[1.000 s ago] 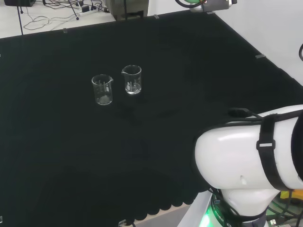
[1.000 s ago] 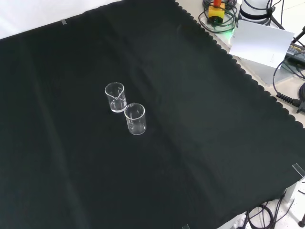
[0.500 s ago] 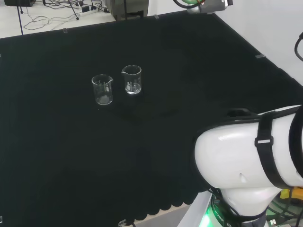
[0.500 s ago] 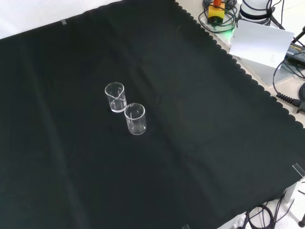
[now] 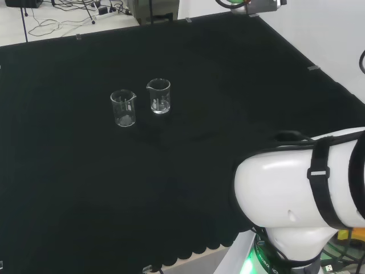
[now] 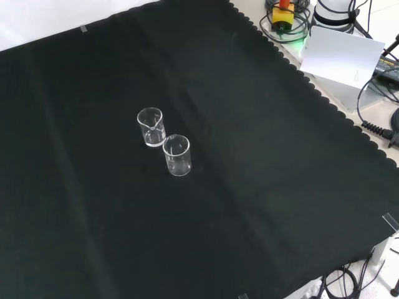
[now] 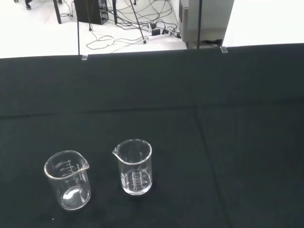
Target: Pick up the beaker on the right.
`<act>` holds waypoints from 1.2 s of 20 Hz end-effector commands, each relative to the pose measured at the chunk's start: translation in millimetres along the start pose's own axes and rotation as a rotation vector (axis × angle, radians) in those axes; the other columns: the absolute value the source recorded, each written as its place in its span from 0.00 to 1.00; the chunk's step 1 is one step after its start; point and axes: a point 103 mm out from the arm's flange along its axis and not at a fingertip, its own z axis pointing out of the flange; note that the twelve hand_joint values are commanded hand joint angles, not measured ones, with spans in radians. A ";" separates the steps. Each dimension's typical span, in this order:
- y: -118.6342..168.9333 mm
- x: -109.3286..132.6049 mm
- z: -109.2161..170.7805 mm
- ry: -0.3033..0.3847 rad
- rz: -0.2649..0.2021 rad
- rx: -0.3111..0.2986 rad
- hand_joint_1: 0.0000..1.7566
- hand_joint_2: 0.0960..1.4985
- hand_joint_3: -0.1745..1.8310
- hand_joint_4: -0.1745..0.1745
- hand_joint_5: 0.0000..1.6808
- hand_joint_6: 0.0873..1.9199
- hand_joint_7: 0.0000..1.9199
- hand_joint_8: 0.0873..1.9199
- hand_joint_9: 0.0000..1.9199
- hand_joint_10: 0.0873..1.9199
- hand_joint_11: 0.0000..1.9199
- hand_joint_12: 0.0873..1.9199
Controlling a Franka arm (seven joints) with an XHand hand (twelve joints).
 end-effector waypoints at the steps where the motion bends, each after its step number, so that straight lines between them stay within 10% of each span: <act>1: 13.7 -11.7 31.9 0.019 0.041 0.032 0.18 0.78 0.24 0.40 0.20 0.00 0.05 0.26 0.12 0.33 0.01 0.71; 24: 148.8 -23.5 183.8 0.312 -0.023 0.050 0.36 0.56 0.32 0.35 0.23 0.00 0.10 0.31 0.20 0.33 0.07 0.71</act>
